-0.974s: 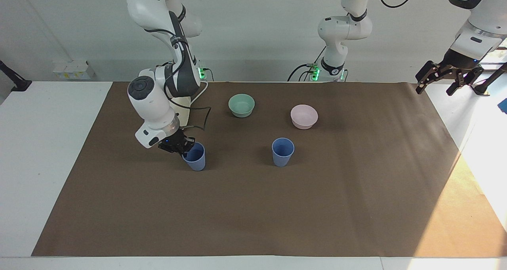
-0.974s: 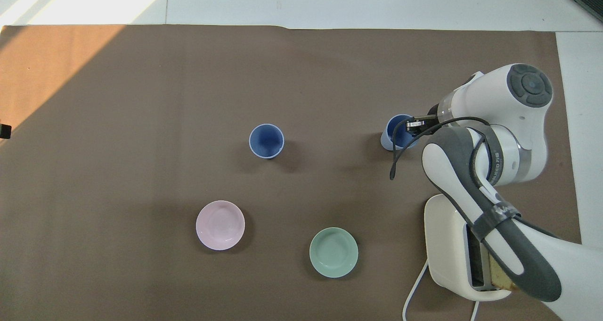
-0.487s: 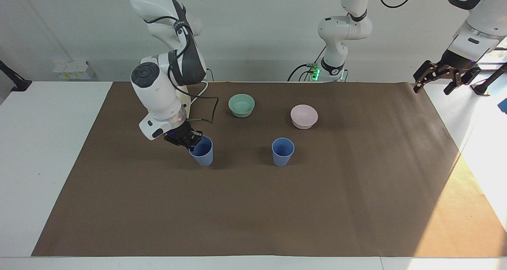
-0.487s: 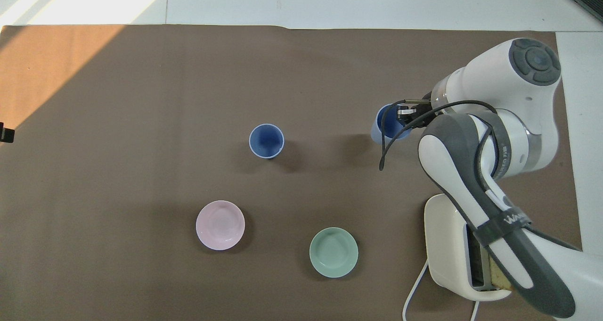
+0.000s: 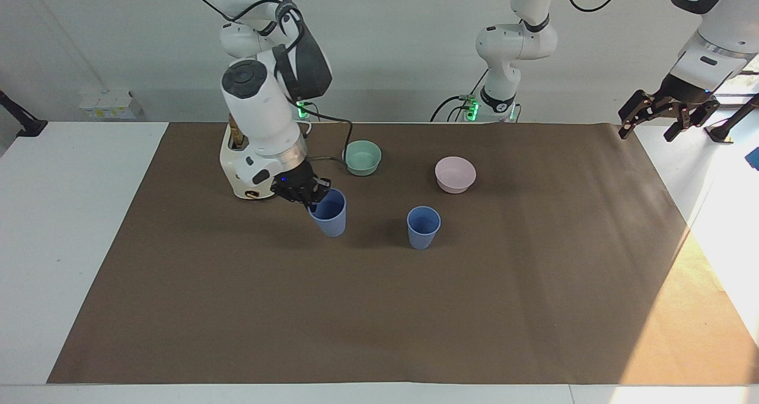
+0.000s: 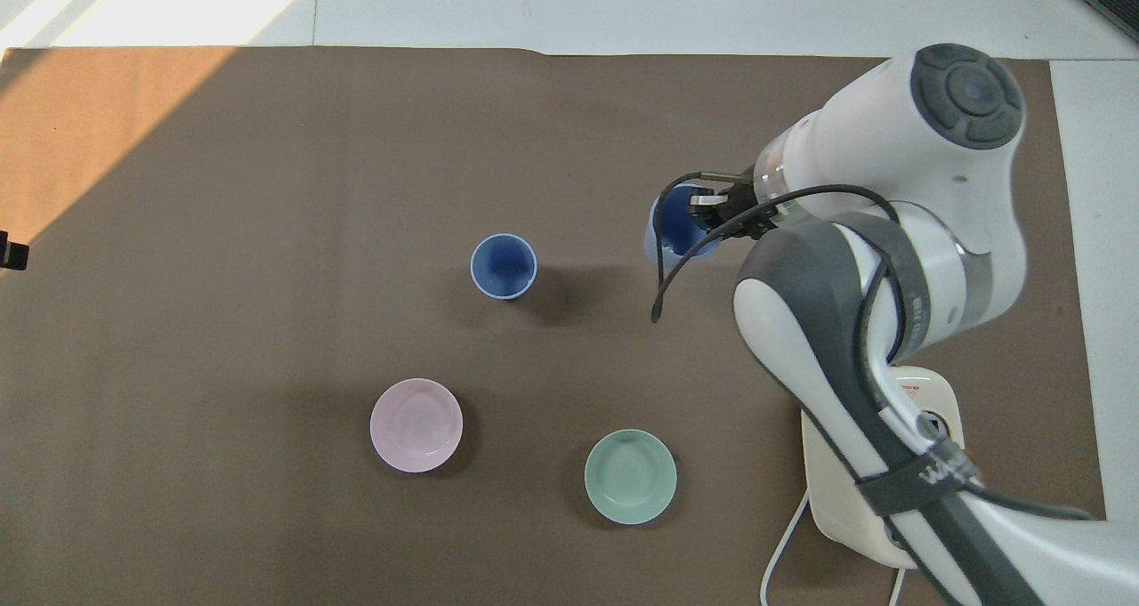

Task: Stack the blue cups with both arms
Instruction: 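Lift the blue cup with the right gripper and lower it into the center cup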

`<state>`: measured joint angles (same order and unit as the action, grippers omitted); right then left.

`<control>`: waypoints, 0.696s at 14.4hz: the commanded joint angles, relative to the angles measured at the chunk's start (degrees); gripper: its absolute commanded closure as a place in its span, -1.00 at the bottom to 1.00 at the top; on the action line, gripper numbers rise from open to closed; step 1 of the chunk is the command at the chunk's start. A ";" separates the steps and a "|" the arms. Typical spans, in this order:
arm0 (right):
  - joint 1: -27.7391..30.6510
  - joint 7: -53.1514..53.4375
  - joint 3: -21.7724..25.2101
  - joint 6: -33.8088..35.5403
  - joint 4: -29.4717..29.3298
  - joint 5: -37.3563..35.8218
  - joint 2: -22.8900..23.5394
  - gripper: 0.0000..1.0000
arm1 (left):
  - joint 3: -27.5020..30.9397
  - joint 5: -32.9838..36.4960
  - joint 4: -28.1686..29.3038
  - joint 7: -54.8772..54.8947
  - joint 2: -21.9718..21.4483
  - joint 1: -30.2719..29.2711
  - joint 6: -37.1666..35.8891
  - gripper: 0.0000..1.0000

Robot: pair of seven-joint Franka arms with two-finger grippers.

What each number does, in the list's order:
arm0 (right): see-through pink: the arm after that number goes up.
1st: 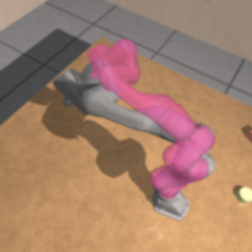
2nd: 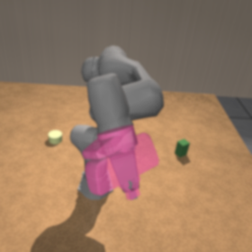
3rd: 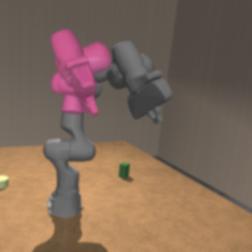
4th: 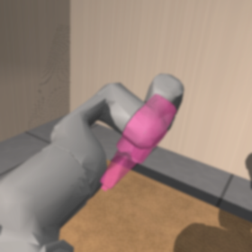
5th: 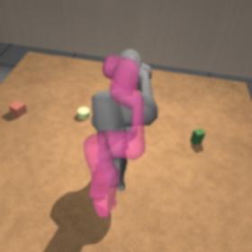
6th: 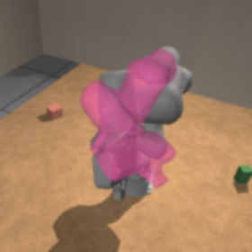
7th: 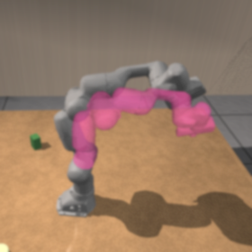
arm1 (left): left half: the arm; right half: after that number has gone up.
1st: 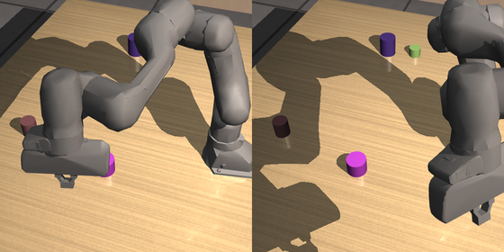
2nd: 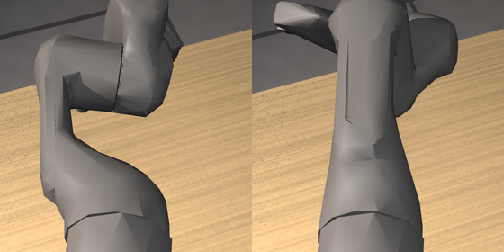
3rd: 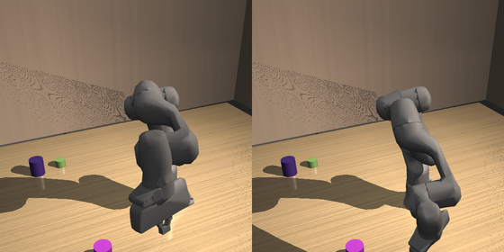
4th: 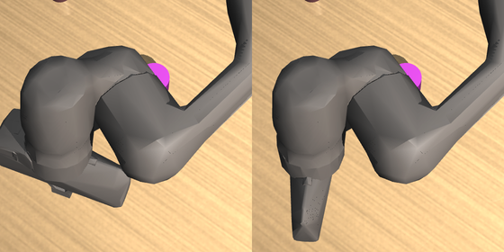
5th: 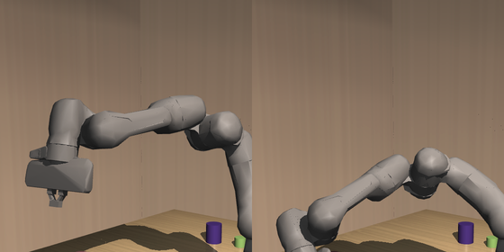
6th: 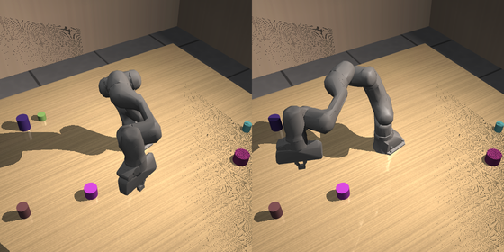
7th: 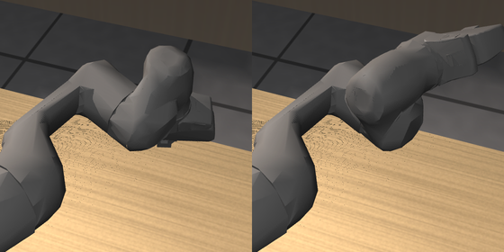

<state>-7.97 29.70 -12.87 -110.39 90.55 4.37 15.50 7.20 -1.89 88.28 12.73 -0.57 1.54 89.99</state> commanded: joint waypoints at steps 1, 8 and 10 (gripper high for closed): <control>-4.32 10.08 -0.22 0.61 -6.95 0.91 3.47 1.00 | -0.35 0.84 -1.44 0.27 0.40 0.04 -1.66 -1.00; -11.71 22.67 -0.14 -4.39 -12.67 0.91 9.54 1.00 | -0.35 0.84 -1.44 0.27 0.40 0.04 -1.66 -1.00; -12.77 23.65 -0.14 -4.92 -13.12 0.82 10.42 1.00 | -0.35 0.84 -1.44 0.27 0.40 -0.05 -1.66 -1.00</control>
<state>-19.89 51.72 -13.04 -115.13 80.28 4.39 23.87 6.92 -1.89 88.25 12.73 -0.57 1.54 89.95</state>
